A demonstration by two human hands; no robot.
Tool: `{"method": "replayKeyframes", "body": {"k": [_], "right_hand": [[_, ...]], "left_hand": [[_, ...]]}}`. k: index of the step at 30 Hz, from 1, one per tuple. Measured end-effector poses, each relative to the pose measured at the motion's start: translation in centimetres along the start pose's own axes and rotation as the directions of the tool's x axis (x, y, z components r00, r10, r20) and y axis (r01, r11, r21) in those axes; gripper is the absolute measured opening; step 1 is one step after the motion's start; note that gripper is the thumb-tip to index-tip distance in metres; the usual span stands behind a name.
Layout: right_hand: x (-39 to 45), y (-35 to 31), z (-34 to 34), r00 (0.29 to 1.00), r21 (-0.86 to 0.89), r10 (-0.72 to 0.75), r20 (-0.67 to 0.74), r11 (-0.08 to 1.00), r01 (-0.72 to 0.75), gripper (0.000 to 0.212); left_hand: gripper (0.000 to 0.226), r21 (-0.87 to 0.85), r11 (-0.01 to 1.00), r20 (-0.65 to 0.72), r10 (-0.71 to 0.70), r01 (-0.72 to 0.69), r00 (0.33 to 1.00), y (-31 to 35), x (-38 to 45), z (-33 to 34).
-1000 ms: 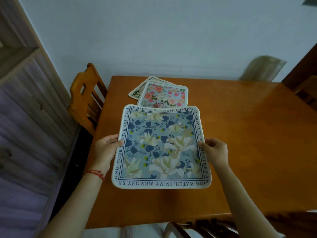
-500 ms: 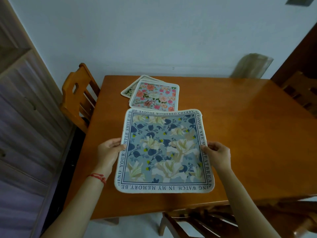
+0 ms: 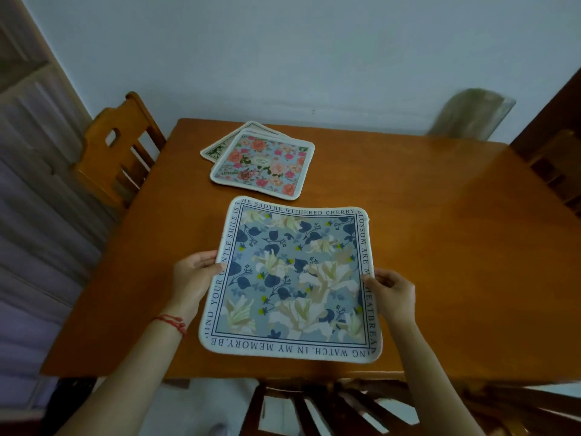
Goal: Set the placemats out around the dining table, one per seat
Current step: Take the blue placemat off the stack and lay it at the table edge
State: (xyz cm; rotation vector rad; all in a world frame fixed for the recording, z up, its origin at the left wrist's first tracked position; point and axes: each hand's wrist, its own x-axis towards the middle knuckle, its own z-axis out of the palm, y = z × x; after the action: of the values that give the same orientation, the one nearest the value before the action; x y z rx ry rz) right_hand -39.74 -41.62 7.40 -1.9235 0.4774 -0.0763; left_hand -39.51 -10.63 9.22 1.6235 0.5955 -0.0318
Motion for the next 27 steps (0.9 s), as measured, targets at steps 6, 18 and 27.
{"method": "replayKeyframes", "body": {"k": [6, 18, 27], "right_hand": [[2.7, 2.3, -4.2, 0.998, -0.005, 0.023, 0.053, 1.0, -0.023, 0.007], [6.4, 5.8, -5.8, 0.993, -0.03, 0.075, 0.086, 0.997, -0.072, 0.007], [8.3, 8.7, -4.7, 0.989, -0.049, 0.132, 0.063, 0.99, -0.129, 0.005]], "left_hand": [[0.017, 0.02, 1.0, -0.04, 0.0, 0.001, 0.999, -1.0, -2.6, 4.7], [0.02, 0.036, 0.996, -0.094, -0.073, 0.077, 0.993, -2.5, -1.4, 9.5], [0.024, 0.06, 0.987, -0.071, -0.147, 0.151, 0.987, -5.0, 2.0, 11.4]]}}
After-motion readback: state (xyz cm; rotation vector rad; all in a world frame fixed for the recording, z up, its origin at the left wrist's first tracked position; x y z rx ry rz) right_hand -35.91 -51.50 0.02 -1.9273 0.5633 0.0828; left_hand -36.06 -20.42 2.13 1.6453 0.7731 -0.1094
